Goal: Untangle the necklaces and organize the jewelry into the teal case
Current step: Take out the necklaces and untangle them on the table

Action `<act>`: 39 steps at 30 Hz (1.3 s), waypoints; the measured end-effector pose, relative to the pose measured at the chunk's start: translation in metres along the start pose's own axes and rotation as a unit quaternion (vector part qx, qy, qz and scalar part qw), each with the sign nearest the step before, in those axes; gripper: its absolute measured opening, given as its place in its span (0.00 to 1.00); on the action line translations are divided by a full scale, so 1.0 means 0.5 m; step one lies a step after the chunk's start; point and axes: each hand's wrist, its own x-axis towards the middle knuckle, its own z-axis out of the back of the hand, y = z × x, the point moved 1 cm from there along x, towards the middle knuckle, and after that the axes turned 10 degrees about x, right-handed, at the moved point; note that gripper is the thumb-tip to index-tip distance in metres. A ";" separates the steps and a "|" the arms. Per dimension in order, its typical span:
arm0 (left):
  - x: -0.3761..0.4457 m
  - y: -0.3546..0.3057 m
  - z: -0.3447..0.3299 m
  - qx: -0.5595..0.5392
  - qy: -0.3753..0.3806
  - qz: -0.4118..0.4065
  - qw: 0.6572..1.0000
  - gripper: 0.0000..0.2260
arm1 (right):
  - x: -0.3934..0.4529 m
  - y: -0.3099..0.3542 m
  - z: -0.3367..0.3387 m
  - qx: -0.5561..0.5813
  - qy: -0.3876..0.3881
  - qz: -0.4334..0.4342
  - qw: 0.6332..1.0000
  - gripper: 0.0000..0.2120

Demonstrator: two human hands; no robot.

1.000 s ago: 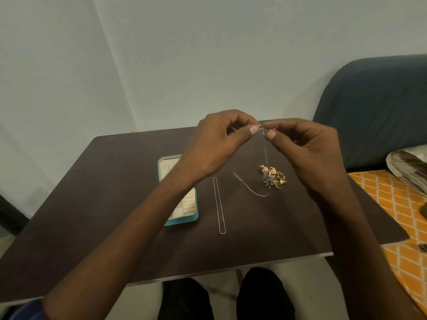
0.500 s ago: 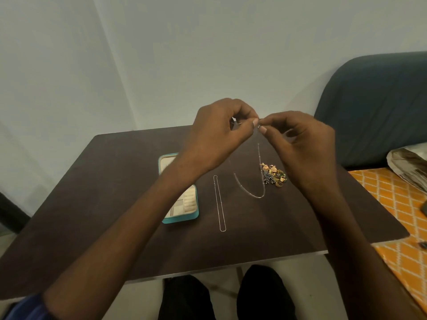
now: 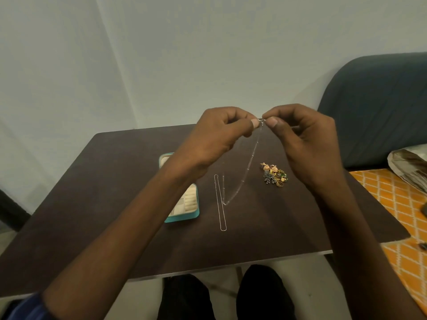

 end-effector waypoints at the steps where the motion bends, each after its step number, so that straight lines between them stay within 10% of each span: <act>1: 0.000 0.000 0.000 0.002 0.000 -0.001 1.000 0.05 | 0.000 0.000 -0.001 -0.002 0.000 0.002 1.000 0.05; 16: 0.012 0.007 0.011 0.088 -0.008 -0.016 0.996 0.06 | -0.021 -0.019 -0.018 -0.144 -0.007 0.123 0.982 0.06; 39: 0.004 0.028 0.001 0.098 -0.047 -0.065 0.992 0.03 | -0.003 -0.021 -0.006 0.121 0.026 -0.095 0.988 0.07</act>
